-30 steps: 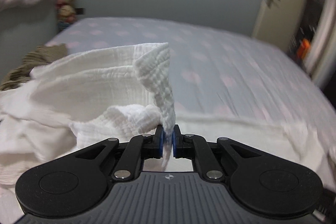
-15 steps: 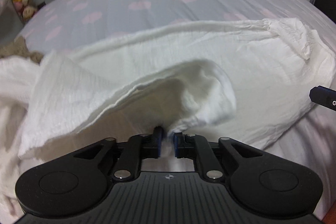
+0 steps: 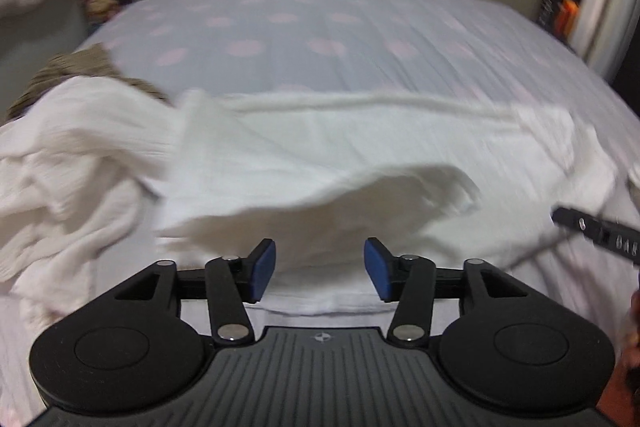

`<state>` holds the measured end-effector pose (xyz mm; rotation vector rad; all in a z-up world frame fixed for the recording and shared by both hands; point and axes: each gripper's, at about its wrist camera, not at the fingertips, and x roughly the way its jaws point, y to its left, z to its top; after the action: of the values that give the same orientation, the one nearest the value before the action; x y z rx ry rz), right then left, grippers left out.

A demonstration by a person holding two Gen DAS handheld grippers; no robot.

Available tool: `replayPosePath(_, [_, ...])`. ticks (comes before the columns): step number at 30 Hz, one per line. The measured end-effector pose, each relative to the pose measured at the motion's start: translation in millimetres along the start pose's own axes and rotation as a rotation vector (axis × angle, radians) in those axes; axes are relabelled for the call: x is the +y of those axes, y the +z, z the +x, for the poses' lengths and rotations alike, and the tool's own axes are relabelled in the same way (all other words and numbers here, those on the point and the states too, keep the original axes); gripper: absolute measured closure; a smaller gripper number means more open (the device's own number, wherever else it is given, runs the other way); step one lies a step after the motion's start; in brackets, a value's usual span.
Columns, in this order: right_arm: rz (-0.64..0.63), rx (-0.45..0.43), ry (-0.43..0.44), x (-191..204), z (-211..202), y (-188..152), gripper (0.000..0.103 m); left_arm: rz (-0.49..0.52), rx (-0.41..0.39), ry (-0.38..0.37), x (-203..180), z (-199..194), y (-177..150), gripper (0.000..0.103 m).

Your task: Fold clothes

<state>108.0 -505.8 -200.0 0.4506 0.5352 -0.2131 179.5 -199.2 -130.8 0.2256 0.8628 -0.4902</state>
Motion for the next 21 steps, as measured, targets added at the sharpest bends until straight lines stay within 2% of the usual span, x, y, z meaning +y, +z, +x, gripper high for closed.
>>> replayPosePath(3, [-0.007, -0.001, -0.003, 0.9, 0.6, 0.1, 0.064, -0.025, 0.023, 0.06, 18.0, 0.4, 3.4, 0.057])
replayPosePath(6, [-0.008, -0.003, -0.006, 1.0, -0.5, 0.0, 0.064, -0.067, 0.021, 0.074, 29.9, 8.0, 5.8, 0.059])
replayPosePath(9, [-0.008, -0.006, -0.006, 0.8, -1.0, 0.0, 0.064, -0.05, 0.034, 0.099, 33.4, 23.1, 12.5, 0.059])
replayPosePath(13, [-0.007, -0.007, -0.003, 0.3, -0.9, -0.7, 0.063, 0.019, 0.118, 0.153, 31.9, 57.8, 26.1, 0.074])
replayPosePath(18, [0.009, -0.001, 0.004, -1.4, 3.2, 0.4, 0.062, 0.046, -0.021, 0.134, 21.2, 48.3, 61.3, 0.075])
replayPosePath(21, [0.02, 0.005, 0.015, -2.4, 6.9, 0.7, 0.062, 0.135, -0.056, 0.11, 3.1, 49.9, 83.0, 0.075])
